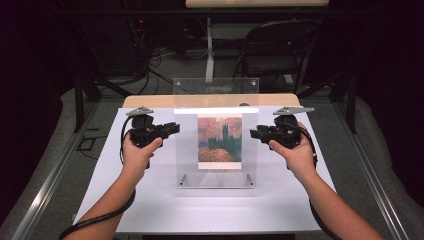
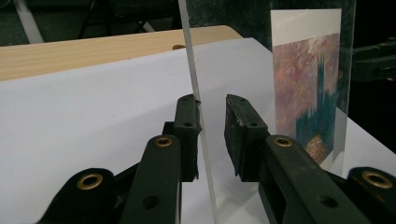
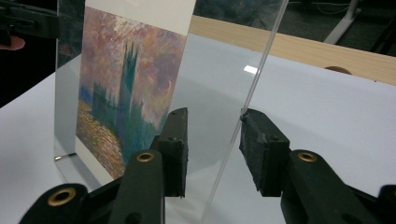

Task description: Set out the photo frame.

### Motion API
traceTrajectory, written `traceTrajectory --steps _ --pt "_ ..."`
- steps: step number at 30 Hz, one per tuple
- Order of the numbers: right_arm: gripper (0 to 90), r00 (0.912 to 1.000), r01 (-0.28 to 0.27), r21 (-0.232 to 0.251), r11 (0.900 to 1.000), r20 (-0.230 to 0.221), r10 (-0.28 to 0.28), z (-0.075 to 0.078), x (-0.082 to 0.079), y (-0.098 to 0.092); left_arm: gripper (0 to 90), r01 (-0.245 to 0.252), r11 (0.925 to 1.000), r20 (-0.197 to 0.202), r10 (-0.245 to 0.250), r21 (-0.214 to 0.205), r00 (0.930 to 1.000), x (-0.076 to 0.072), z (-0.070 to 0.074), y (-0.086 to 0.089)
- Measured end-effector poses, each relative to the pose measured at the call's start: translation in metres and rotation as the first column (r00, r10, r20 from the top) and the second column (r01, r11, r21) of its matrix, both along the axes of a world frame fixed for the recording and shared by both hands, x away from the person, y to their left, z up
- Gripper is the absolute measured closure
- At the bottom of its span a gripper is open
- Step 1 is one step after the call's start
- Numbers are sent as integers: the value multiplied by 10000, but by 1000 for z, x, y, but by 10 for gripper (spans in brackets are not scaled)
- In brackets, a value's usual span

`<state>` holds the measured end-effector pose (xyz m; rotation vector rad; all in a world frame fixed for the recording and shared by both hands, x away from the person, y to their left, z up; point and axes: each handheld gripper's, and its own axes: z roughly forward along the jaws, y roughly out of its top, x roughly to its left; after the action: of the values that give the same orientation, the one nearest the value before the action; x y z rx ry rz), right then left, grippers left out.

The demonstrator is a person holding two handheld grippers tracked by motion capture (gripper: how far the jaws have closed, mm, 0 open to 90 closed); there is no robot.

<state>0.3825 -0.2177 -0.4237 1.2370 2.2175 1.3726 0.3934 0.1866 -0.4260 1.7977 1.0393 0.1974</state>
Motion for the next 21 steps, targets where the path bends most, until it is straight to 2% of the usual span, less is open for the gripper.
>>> traceTrajectory --steps 9,14,21 --pt "636 9999 -131 110 9999 87 130 3 -13 -1 771 121 9999 157 -121 0 9998 -14 3 3" --pt "635 9996 -205 146 9997 182 203 4 -20 -2 774 205 9997 178 -203 -131 9996 -21 3 4" --pt "635 9991 -368 191 9991 225 364 6 -29 -3 769 350 9994 312 -348 -56 9989 -29 5 4"
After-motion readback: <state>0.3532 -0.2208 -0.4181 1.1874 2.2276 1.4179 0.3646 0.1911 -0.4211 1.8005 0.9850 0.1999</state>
